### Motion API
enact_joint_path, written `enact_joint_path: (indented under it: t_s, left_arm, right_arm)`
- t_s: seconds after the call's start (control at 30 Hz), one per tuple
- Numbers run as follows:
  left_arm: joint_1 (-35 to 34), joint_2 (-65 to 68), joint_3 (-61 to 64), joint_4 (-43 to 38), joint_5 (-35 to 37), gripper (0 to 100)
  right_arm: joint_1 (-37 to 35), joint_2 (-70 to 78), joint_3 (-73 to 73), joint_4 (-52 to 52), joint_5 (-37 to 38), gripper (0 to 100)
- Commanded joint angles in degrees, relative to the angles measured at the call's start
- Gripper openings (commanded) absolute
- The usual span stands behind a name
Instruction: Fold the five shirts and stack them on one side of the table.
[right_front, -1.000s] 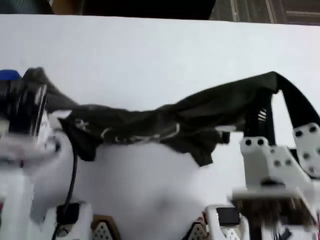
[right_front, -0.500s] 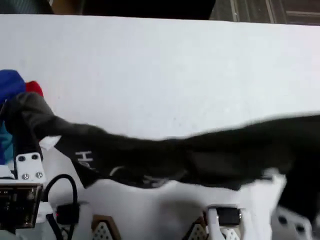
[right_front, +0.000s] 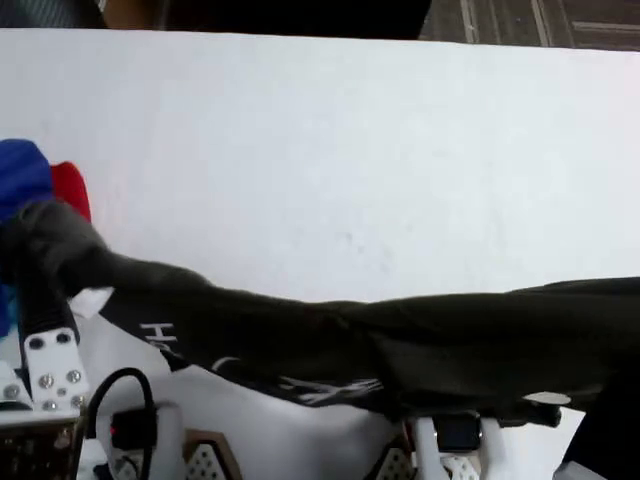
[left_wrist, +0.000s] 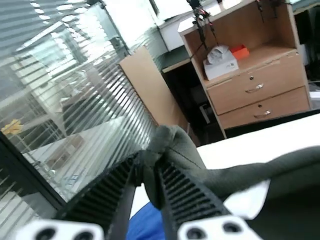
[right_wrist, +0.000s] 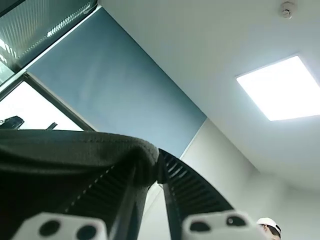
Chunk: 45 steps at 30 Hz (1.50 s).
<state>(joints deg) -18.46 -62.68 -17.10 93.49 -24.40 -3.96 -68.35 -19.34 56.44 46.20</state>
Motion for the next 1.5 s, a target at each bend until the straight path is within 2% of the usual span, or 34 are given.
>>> enact_joint_path:
  t_s: [0.0, 0.27, 0.47, 0.57, 0.7, 0.93, 1.2, 1.47]
  left_arm:
    - [-0.8, 0.6, 1.4, -0.3, -0.3, 3]
    - [-0.5, 11.7, 18.8, -11.8, -0.1, 3]
    - [2.5, 27.6, 21.7, -22.9, -0.3, 2]
    - [6.2, 37.0, 16.7, -24.5, -0.3, 2]
    - [8.0, 49.0, 5.6, -21.9, -0.4, 2]
    - [6.1, 65.8, -12.4, -15.2, -1.0, 2]
    - [7.0, 80.3, -21.1, -13.1, -1.7, 2]
    - [8.6, 89.5, -37.1, -11.4, -5.0, 2]
  right_arm:
    - [0.2, 1.5, 1.8, -1.1, 0.4, 2.1]
    - [-0.2, 7.6, 16.2, -1.3, -0.1, 2.2]
    - [0.0, 15.3, 30.3, -10.1, 0.1, 2.2]
    - [0.2, 20.7, 32.6, -16.0, 0.4, 2.2]
    - [2.4, 26.8, 32.3, -21.1, 0.4, 2.2]
    - [5.8, 34.3, 29.3, -21.1, 1.7, 2.2]
    - [5.8, 44.9, 28.7, -21.6, 1.7, 2.2]
    - [6.7, 58.9, 14.5, -21.3, 1.7, 2.2]
